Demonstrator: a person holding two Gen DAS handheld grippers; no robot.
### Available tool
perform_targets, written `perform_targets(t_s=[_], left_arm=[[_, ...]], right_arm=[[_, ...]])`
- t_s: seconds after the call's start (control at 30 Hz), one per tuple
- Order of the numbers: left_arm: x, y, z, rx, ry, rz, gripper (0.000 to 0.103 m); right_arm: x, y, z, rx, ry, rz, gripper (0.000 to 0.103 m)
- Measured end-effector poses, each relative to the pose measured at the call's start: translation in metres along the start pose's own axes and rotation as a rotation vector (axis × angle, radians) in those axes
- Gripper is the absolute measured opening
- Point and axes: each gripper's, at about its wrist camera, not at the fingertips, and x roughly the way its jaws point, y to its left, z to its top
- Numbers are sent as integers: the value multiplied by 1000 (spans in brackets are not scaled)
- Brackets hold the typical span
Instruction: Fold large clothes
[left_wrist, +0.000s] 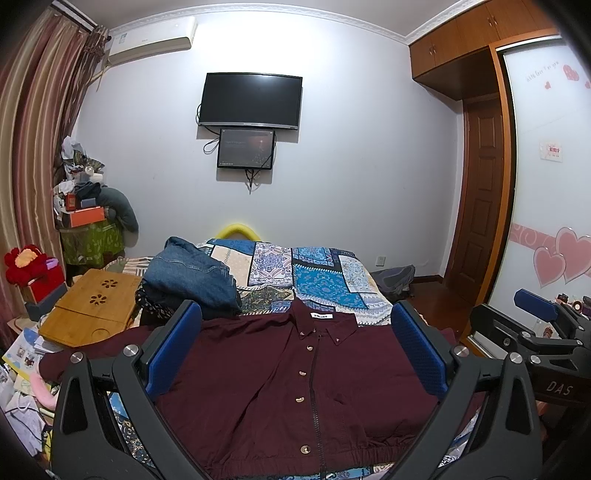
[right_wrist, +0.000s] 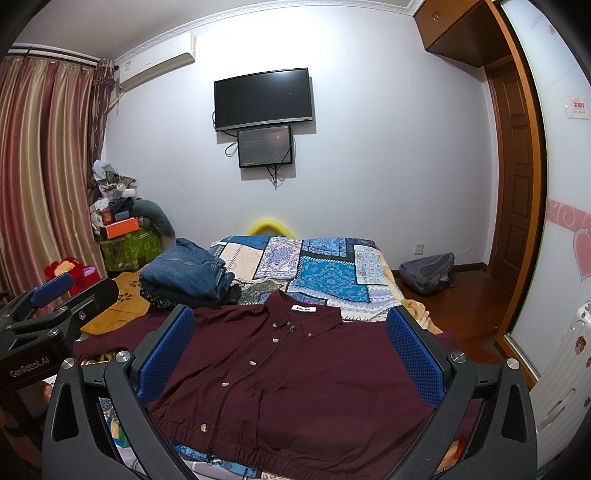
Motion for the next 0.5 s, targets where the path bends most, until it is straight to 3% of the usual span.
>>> perform_targets(t_s=[0.5], left_arm=[[1,0,0,-3,-1,0,103]], right_arm=[[0,1,-1,0,1,0,103]])
